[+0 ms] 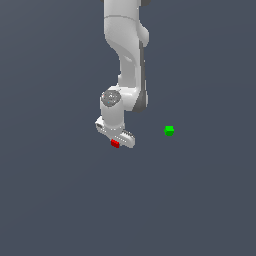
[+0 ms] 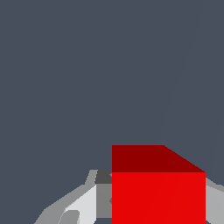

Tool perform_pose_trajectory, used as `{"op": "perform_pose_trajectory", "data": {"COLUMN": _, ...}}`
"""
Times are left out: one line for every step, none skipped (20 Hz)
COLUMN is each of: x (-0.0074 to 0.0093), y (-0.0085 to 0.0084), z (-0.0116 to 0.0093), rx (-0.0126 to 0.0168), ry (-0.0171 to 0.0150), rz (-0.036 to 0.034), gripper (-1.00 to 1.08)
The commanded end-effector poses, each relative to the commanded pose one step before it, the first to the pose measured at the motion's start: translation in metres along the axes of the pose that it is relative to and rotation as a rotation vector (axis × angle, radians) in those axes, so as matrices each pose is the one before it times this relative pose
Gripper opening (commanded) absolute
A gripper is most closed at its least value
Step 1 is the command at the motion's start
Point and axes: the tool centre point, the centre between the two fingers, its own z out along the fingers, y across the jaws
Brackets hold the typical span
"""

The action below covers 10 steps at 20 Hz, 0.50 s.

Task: Stack the red cube on top of the green cube.

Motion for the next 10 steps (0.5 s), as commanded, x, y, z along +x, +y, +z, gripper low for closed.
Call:
{"op": "perform_pose_trajectory", "data": {"x": 0.0001, "y": -0.00011, "z": -0.01325, "rx": 0.00071, "ry": 0.00138, "rz": -0.00003, "gripper": -1.0}}
{"op": "perform_pose_trajectory", "data": {"x": 0.00003, "y": 0.0004, "z": -0.00635, "rx": 0.00015, "ry": -0.00012, "rz": 0.00066, "gripper": -1.0}}
{"op": "perform_pose_trajectory", "data": {"x": -0.00012, "y": 0.00005, "z": -0.00698, "rx": 0.0, "ry": 0.0, "rz": 0.0, "gripper": -1.0}}
{"op": "perform_pose_trajectory", "data": {"x": -0.00008, "y": 0.00005, "z": -0.00708, "rx": 0.0, "ry": 0.0, "rz": 0.0, "gripper": -1.0}}
{"op": "perform_pose_trajectory", "data": {"x": -0.00004, "y": 0.00003, "z": -0.00661, "rx": 0.0, "ry": 0.0, "rz": 0.0, "gripper": -1.0}}
{"op": "perform_pose_trajectory", "data": {"x": 0.0, "y": 0.00002, "z": -0.00613, "rx": 0.0, "ry": 0.0, "rz": 0.0, "gripper": -1.0}}
{"op": "perform_pose_trajectory", "data": {"x": 0.00003, "y": 0.00001, "z": -0.00563, "rx": 0.0, "ry": 0.0, "rz": 0.0, "gripper": -1.0}}
{"op": "perform_pose_trajectory", "data": {"x": 0.00005, "y": 0.00001, "z": -0.00511, "rx": 0.0, "ry": 0.0, "rz": 0.0, "gripper": -1.0}}
{"op": "perform_pose_trajectory", "data": {"x": 0.00007, "y": 0.0, "z": -0.00457, "rx": 0.0, "ry": 0.0, "rz": 0.0, "gripper": -1.0}}
{"op": "perform_pose_trajectory", "data": {"x": 0.00008, "y": 0.0, "z": -0.00401, "rx": 0.0, "ry": 0.0, "rz": 0.0, "gripper": -1.0}}
